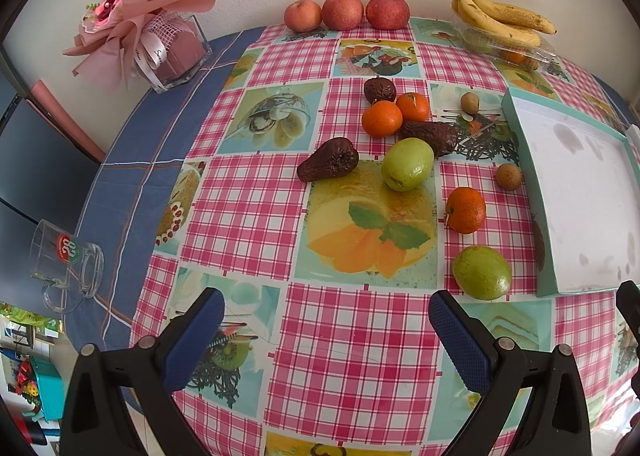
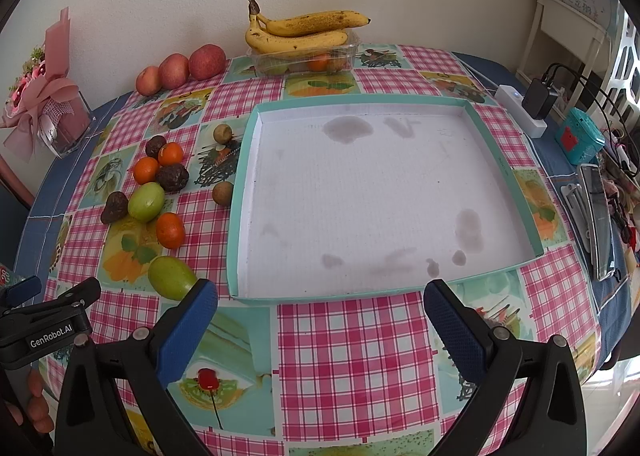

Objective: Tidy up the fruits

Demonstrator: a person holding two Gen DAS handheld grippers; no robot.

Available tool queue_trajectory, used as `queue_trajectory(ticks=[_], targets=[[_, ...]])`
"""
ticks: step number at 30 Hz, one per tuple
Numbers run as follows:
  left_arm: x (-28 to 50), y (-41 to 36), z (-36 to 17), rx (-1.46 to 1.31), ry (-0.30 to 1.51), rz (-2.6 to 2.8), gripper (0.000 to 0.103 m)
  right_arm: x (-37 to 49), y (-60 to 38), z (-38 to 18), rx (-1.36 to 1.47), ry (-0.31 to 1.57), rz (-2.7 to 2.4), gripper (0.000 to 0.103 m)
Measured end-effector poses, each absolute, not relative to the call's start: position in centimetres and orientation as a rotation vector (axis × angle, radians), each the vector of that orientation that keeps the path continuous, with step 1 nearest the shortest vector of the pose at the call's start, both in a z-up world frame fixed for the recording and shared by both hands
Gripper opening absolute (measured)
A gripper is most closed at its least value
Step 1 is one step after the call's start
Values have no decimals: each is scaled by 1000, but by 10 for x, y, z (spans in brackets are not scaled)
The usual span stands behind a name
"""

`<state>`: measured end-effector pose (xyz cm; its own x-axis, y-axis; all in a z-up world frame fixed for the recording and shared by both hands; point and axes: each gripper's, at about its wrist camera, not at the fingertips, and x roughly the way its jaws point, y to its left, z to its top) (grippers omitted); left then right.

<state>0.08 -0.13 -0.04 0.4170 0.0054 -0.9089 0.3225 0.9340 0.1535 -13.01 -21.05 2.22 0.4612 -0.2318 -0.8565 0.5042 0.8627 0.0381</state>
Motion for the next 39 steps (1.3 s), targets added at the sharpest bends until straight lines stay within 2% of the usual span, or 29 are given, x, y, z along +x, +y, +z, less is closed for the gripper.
queue_trajectory(ticks=[26,39], targets=[[0,-2,-1,324,1129,-205,103,-130,-210,22,305,994,-461,103],[15,16,6,239,1130,-220,103,-129,-206,18,290,1012,-456,103]])
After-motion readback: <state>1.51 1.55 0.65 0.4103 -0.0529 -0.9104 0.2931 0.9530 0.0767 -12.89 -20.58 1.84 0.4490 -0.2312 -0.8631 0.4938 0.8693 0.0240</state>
